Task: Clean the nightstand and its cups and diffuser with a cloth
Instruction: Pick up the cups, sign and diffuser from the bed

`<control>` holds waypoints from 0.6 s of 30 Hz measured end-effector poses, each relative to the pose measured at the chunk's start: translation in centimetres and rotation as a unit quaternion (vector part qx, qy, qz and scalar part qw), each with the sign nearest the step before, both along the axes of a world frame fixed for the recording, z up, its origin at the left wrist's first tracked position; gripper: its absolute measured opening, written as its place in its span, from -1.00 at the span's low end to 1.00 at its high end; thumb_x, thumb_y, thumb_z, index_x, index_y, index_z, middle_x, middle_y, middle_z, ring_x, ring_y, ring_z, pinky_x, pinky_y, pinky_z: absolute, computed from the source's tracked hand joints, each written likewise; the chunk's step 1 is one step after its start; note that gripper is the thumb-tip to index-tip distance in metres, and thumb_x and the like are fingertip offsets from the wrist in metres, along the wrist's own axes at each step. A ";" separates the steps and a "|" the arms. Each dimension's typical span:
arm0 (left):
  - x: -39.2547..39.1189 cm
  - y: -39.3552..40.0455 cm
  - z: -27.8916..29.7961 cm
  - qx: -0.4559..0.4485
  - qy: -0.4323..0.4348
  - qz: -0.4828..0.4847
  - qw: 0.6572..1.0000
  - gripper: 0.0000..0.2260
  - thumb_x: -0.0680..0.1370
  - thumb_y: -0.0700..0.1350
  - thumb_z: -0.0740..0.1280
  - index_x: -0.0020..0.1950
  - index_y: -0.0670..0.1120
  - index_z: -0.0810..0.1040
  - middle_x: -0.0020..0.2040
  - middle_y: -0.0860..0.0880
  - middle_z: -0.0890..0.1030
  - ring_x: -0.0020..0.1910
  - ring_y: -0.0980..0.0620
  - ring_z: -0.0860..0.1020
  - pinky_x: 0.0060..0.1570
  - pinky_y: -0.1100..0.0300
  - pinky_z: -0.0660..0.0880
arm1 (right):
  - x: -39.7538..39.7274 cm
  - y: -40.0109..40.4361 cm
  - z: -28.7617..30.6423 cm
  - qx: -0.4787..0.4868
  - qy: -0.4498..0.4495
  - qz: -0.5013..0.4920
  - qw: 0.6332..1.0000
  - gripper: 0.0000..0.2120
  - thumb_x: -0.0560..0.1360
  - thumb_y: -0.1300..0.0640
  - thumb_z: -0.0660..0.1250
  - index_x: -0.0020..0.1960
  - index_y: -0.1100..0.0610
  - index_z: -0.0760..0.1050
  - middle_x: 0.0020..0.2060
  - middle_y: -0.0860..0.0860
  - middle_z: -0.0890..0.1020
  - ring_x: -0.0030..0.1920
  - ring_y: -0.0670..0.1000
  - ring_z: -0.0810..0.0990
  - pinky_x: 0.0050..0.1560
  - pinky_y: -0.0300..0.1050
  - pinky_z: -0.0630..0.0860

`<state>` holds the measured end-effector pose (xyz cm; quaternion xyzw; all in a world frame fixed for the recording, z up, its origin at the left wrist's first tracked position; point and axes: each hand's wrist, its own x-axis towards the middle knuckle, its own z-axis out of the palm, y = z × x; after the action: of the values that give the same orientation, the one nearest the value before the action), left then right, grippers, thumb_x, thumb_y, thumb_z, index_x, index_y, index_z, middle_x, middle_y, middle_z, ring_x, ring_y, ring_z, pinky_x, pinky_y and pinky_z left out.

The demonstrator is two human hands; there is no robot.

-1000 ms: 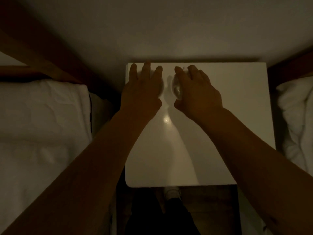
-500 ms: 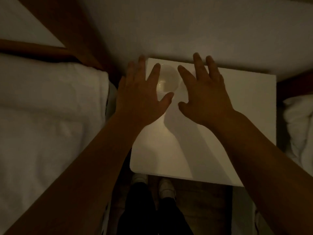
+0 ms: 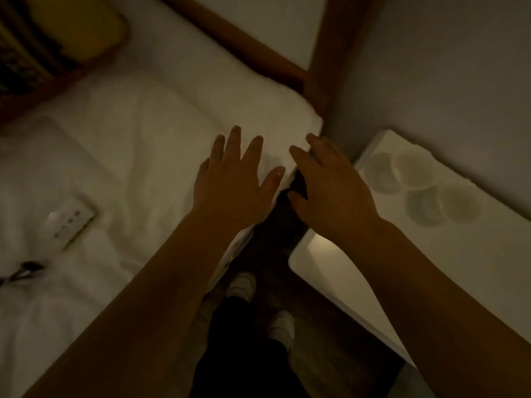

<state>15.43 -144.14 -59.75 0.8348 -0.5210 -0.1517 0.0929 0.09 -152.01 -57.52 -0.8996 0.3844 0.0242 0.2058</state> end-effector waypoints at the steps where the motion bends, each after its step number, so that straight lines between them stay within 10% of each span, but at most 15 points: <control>1: 0.7 1.0 0.0 0.008 -0.001 0.013 1.000 -0.31 0.52 0.38 -0.08 0.56 0.05 0.11 0.58 -0.14 0.05 0.54 -0.20 0.03 0.39 -0.22 0.17 | 0.8 0.5 -0.3 0.006 0.001 0.014 1.000 -0.31 0.52 -0.03 0.36 0.55 0.05 0.14 0.56 0.13 0.10 0.54 0.17 0.05 0.48 0.11 0.10; 18: 13.6 29.3 -4.3 0.075 0.024 0.336 0.939 -0.31 0.50 0.39 -0.12 0.51 0.06 0.17 0.55 -0.09 0.18 0.50 -0.17 0.17 0.34 -0.16 0.28 | 23.3 20.0 -5.0 0.039 0.051 0.295 0.953 -0.34 0.52 -0.04 0.33 0.54 0.03 0.15 0.55 0.08 0.12 0.53 0.10 0.09 0.40 0.09 0.26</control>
<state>29.00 -114.86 -64.10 0.9618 -0.1949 -0.1705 0.0888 23.44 -131.99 -62.57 -0.9618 0.1102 0.1450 0.2044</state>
